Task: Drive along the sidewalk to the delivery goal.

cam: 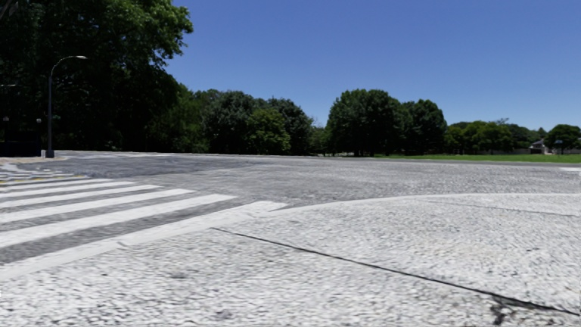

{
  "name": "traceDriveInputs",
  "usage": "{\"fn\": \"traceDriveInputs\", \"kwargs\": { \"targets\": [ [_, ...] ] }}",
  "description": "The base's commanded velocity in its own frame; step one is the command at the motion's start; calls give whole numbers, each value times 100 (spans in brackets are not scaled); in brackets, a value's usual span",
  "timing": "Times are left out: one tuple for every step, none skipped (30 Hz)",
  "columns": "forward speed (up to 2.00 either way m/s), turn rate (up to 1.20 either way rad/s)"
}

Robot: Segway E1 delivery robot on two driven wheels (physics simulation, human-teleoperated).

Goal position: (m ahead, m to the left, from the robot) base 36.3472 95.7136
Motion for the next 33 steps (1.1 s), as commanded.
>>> {"fn": "traceDriveInputs", "kwargs": {
  "targets": [
    [158, 66],
    [158, 71],
    [158, 72],
    [158, 72],
    [158, 72],
    [158, 72],
    [158, 72],
    [158, 72],
    [158, 72],
    [158, 72],
    [158, 72],
    [158, 72],
    [160, 72],
    [160, 72],
    [162, 72],
    [162, 72],
    [166, 72],
    [169, 72],
    [171, 72],
    [171, 72],
    [171, 72],
    [171, 72],
    [171, 72],
    [171, 72],
    [171, 72],
    [171, 72],
    [171, 72],
    [172, 72],
    [174, 72],
    [175, 72],
    [175, 72],
    [176, 72],
    [177, 72]
  ]
}}
